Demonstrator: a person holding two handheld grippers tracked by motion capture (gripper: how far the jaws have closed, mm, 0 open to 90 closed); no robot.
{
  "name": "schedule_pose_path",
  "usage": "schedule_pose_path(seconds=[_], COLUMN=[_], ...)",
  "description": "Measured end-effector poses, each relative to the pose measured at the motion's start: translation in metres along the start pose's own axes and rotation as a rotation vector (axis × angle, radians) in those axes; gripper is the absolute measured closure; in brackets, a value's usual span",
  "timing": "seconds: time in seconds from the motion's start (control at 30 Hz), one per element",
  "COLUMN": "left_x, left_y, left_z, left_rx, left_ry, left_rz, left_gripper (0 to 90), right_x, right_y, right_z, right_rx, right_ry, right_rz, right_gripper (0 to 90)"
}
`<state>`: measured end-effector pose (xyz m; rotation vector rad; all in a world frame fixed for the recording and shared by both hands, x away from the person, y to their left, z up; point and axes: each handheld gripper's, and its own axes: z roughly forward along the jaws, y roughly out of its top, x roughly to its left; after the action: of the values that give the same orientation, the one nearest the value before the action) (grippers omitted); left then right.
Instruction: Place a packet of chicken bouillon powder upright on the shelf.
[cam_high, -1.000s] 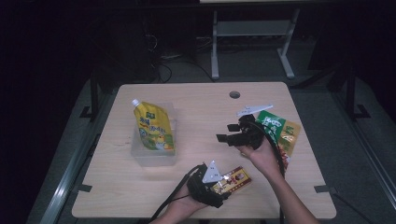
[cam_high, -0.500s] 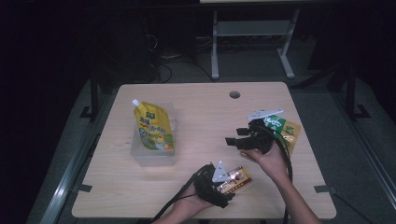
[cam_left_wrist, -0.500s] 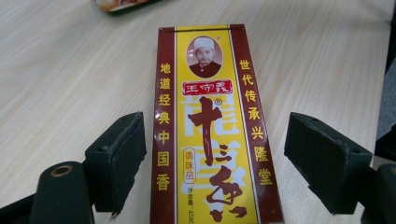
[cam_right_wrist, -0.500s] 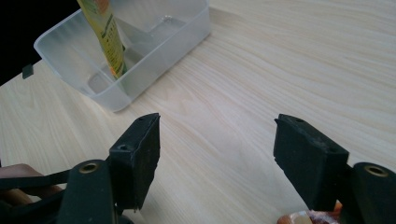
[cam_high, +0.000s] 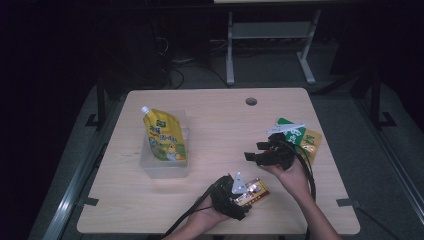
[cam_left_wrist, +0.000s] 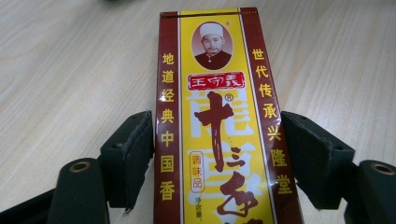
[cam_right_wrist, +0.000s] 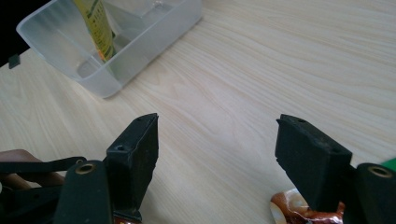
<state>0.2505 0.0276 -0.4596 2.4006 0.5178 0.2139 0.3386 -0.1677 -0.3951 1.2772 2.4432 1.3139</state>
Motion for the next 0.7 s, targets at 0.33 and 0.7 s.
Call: schedule_pose_path(seconds=[0.33, 0.7], left_x=[0.0, 0.0025], left_y=[0.0022, 0.0035], left_z=[0.0015, -0.0003], left_rx=[0.021, 0.038], left_ry=[0.0, 0.005], left_rz=[0.021, 0.027], left_gripper=[30.1, 31.6], right_x=[-0.0017, -0.0012], right_y=[-0.004, -0.0036], right_z=[0.0016, 0.0033], right_rx=[0.009, 0.01], right_ry=[-0.017, -0.025], right_rz=[0.003, 0.001], right_gripper=[28.3, 28.2])
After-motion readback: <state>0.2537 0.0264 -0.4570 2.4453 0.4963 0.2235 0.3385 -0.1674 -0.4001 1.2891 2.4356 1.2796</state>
